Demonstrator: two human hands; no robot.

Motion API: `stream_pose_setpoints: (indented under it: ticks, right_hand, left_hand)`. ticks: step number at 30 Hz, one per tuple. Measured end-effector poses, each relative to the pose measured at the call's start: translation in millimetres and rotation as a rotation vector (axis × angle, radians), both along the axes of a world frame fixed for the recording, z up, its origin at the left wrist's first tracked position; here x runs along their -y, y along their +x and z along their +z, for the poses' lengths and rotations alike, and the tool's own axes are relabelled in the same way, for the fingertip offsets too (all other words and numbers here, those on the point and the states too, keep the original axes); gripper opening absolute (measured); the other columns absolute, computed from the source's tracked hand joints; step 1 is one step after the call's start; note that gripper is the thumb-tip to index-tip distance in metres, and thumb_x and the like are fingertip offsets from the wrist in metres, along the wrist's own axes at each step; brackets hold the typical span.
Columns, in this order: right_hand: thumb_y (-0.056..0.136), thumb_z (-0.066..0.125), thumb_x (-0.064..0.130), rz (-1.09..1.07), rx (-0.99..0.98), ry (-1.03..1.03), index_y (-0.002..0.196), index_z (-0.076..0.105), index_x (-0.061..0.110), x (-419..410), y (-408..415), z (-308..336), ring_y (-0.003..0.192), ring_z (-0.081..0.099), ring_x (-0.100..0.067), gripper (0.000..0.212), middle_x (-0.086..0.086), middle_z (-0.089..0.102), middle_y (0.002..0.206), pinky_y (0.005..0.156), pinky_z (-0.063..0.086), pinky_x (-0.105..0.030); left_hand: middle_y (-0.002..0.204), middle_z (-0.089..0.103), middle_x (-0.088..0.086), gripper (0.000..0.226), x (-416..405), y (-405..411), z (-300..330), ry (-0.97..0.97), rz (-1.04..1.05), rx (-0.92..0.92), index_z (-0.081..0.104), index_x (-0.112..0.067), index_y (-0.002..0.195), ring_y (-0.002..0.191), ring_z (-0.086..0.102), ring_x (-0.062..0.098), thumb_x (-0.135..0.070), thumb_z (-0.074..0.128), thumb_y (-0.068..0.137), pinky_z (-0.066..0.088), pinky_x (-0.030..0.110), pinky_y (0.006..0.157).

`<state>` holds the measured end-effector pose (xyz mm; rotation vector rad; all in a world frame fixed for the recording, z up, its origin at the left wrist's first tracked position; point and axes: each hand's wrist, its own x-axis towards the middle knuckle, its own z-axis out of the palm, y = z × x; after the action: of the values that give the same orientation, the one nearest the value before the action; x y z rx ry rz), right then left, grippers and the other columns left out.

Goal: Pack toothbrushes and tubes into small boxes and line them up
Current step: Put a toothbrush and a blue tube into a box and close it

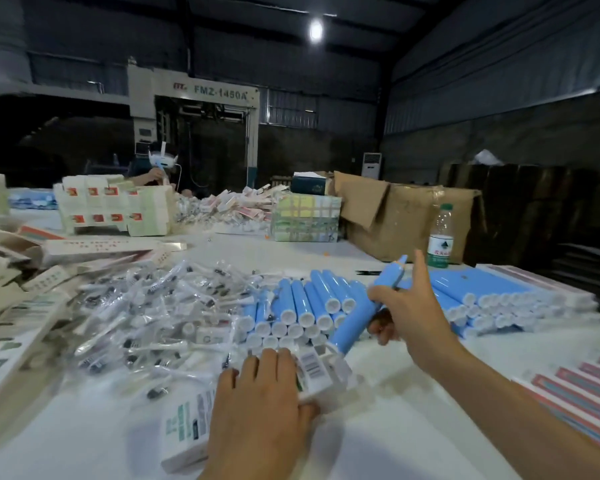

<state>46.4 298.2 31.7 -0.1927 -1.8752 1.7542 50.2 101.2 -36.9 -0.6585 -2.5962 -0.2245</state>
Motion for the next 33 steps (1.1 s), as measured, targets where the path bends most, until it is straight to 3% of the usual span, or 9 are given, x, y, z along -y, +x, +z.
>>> stream_pose_setpoints:
  ticks: [9, 12, 14, 16, 18, 22, 26, 30, 33]
  right_hand:
    - [0.085, 0.068, 0.009, -0.103, -0.121, -0.159, 0.129, 0.023, 0.040, -1, 28, -55, 0.047, 0.059, -0.014, 0.070, -0.001, 0.068, 0.059, 0.043, 0.048, -0.024]
    - [0.086, 0.068, 0.015, -0.096, -0.033, -0.060, 0.115, 0.051, 0.026, 13, 33, -63, 0.058, 0.058, -0.006, 0.036, 0.005, 0.068, 0.069, 0.053, 0.045, -0.020]
    - [0.090, 0.061, 0.022, -0.050, 0.007, 0.059, 0.089, 0.070, 0.026, 23, 37, -67, 0.075, 0.059, -0.004, 0.010, 0.007, 0.066, 0.088, 0.067, 0.042, -0.022]
    - [0.094, 0.055, 0.023, 0.015, -0.004, 0.111, 0.075, 0.072, 0.027, 29, 40, -67, 0.081, 0.057, 0.006, 0.026, 0.006, 0.063, 0.100, 0.073, 0.040, -0.022]
    - [0.094, 0.054, 0.018, 0.006, -0.070, 0.165, 0.080, 0.071, 0.029, 31, 44, -64, 0.082, 0.056, 0.009, 0.024, 0.006, 0.062, 0.100, 0.071, 0.040, -0.015]
    - [0.089, 0.060, 0.005, -0.056, -0.180, 0.288, 0.081, 0.068, 0.030, 31, 52, -67, 0.079, 0.059, -0.001, 0.028, 0.009, 0.067, 0.085, 0.065, 0.041, -0.009]
    - [0.086, 0.063, 0.001, -0.032, -0.194, 0.444, 0.085, 0.068, 0.035, 41, 54, -71, 0.084, 0.061, 0.003, 0.035, 0.020, 0.067, 0.082, 0.070, 0.042, -0.006]
    - [0.086, 0.064, 0.002, -0.022, -0.131, 0.371, 0.097, 0.074, 0.022, 39, 50, -74, 0.075, 0.062, -0.004, 0.025, 0.018, 0.069, 0.082, 0.069, 0.050, -0.021]
    - [0.086, 0.064, 0.003, -0.006, -0.105, 0.290, 0.099, 0.070, 0.030, 40, 50, -76, 0.065, 0.060, -0.004, 0.029, 0.017, 0.071, 0.080, 0.064, 0.050, -0.025]
  left_hand:
    - [0.123, 0.039, -0.010, 0.064, -10, 12, -6, -0.003, 0.062, -0.088, 0.026, -0.028, 0.132, 0.114, 0.040, 0.015, -0.071, 0.023, 0.085, 0.029, 0.031, 0.091]
    - [0.115, 0.048, -0.007, 0.065, -10, 17, -3, 0.019, 0.062, -0.070, 0.039, -0.022, 0.128, 0.105, 0.049, 0.017, -0.068, 0.034, 0.082, 0.035, 0.033, 0.084]
    - [0.108, 0.055, -0.003, 0.064, -10, 20, 0, 0.079, 0.051, -0.071, 0.051, -0.018, 0.121, 0.098, 0.055, 0.020, -0.065, 0.043, 0.079, 0.040, 0.034, 0.080]
    - [0.120, 0.046, -0.007, 0.065, -6, 18, 0, 0.086, 0.062, -0.079, 0.036, -0.024, 0.131, 0.110, 0.047, 0.017, -0.068, 0.032, 0.083, 0.034, 0.032, 0.088]
    - [0.126, 0.037, -0.011, 0.064, -4, 12, -3, 0.092, 0.086, -0.120, 0.024, -0.028, 0.133, 0.117, 0.039, 0.014, -0.070, 0.026, 0.086, 0.029, 0.029, 0.091]
    - [0.129, 0.035, -0.010, 0.065, -2, 9, -2, 0.090, 0.143, -0.103, 0.020, -0.027, 0.135, 0.120, 0.036, 0.014, -0.070, 0.027, 0.087, 0.028, 0.030, 0.092]
    - [0.131, 0.035, -0.008, 0.065, -6, 8, -3, 0.103, 0.162, -0.080, 0.021, -0.026, 0.136, 0.121, 0.036, 0.015, -0.067, 0.033, 0.088, 0.027, 0.031, 0.094]
    - [0.132, 0.034, -0.007, 0.066, -5, 8, -5, 0.090, 0.156, -0.041, 0.019, -0.025, 0.137, 0.121, 0.035, 0.016, -0.066, 0.035, 0.088, 0.026, 0.032, 0.096]
    - [0.131, 0.036, -0.006, 0.065, -5, 9, -5, 0.081, 0.150, -0.032, 0.021, -0.024, 0.137, 0.119, 0.036, 0.017, -0.065, 0.036, 0.089, 0.026, 0.033, 0.095]
